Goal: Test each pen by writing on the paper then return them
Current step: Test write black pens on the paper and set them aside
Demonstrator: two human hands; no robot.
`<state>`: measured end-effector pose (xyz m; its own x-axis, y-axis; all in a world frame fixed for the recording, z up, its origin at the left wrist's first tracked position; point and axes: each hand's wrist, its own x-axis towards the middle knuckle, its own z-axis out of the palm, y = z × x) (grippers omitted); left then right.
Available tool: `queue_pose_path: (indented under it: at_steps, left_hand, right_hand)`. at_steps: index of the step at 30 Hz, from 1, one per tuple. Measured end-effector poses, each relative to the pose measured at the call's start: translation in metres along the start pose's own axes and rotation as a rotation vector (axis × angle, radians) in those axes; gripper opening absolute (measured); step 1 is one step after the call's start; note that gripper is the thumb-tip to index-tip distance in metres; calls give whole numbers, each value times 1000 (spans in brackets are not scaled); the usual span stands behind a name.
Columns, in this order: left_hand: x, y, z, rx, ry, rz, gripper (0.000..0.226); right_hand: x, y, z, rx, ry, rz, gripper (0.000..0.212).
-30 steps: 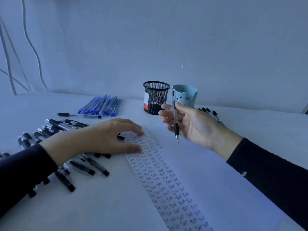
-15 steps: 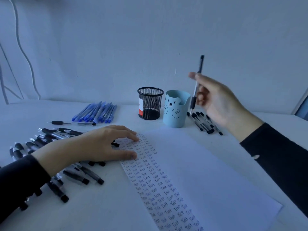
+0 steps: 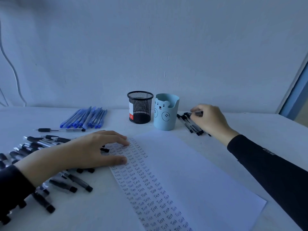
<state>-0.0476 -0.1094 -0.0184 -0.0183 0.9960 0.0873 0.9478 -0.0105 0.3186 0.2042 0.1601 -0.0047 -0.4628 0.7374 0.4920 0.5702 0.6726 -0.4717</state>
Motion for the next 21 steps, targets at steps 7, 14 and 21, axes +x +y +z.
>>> queue_pose_path:
  at_steps: [7,14,21]
  left_hand:
    - [0,-2,0,6,5,8,66]
    - [1,-3,0,11,13,18,65]
    - [-2,-14,-14,-4,139,-88,49]
  right_hand:
    - [-4,5,13,-284,-86,5,24]
    - [-5,-2,10,-261,47,-76,16]
    - [-32,-65,17,191,-19,-388,10]
